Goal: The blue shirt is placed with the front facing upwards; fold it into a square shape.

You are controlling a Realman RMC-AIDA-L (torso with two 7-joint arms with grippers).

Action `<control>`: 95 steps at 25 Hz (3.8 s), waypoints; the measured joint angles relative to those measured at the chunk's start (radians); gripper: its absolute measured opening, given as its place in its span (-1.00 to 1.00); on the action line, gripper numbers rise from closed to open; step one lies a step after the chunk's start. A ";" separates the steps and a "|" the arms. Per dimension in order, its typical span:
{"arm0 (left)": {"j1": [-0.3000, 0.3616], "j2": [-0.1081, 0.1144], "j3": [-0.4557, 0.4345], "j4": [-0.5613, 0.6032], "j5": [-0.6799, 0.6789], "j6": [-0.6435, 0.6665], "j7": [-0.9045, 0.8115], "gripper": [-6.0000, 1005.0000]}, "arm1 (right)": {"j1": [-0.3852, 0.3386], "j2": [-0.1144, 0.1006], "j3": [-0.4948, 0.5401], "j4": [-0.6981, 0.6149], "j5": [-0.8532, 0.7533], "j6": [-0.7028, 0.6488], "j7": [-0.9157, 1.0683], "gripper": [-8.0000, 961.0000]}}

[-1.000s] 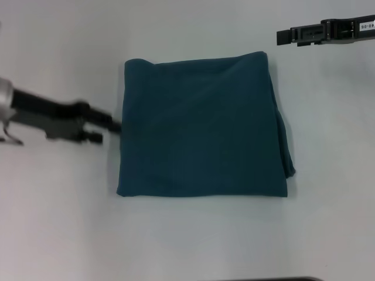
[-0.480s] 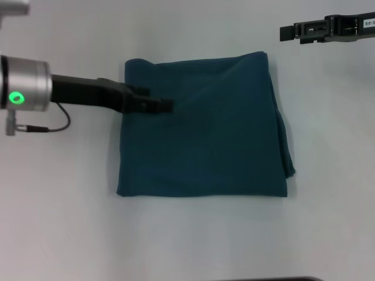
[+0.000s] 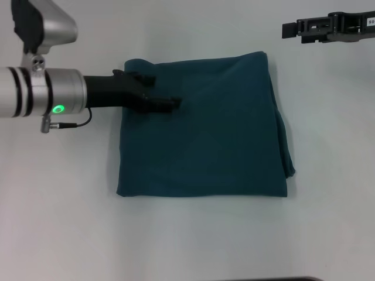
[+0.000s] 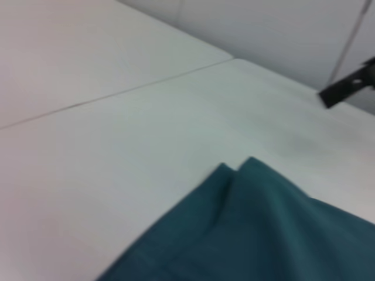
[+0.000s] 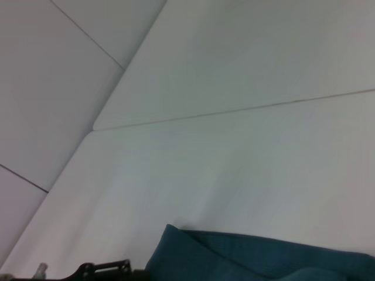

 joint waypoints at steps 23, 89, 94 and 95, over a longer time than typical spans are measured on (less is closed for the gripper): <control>0.098 0.005 0.099 -0.121 -0.219 -0.174 -0.019 0.81 | -0.007 0.039 0.025 -0.003 0.043 0.020 -0.130 0.87; 0.277 0.092 -0.015 -0.083 -0.131 0.622 0.386 0.81 | -0.253 0.182 0.030 0.092 0.093 -0.203 -1.086 0.87; 0.277 0.092 -0.015 -0.083 -0.128 0.622 0.387 0.81 | -0.251 0.182 0.030 0.101 0.094 -0.204 -1.091 0.87; 0.277 0.093 -0.015 -0.083 -0.128 0.622 0.387 0.81 | -0.251 0.182 0.030 0.102 0.094 -0.204 -1.092 0.87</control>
